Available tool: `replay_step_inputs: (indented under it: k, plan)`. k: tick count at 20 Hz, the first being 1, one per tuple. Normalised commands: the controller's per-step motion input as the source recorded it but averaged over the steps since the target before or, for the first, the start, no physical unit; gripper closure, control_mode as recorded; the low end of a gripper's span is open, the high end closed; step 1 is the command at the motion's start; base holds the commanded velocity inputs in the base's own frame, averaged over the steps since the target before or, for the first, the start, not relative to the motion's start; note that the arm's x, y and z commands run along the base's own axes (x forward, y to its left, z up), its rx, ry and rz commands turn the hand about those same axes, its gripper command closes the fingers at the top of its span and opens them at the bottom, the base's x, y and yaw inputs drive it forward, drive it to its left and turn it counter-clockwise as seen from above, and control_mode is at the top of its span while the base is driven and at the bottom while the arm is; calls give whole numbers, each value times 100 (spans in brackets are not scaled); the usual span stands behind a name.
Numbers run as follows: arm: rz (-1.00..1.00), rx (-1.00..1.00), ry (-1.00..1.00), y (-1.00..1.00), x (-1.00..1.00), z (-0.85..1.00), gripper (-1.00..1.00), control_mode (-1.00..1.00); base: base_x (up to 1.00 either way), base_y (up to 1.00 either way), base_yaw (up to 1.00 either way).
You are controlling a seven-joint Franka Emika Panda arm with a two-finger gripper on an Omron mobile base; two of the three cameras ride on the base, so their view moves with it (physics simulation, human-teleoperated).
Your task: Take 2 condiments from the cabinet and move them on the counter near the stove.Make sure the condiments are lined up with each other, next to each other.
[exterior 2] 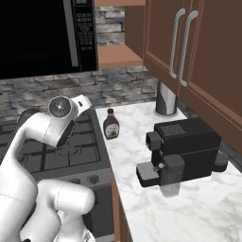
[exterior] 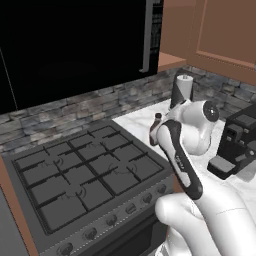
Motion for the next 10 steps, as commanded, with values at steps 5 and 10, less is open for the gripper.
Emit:
replay_step_inputs:
  k: [5,10]
  plan:
    - [-46,7,21,10,-72,-7,-100,-100,0,0,0]
    - [-44,8,9,9,-98,-7,-100,-100,0,0,0]
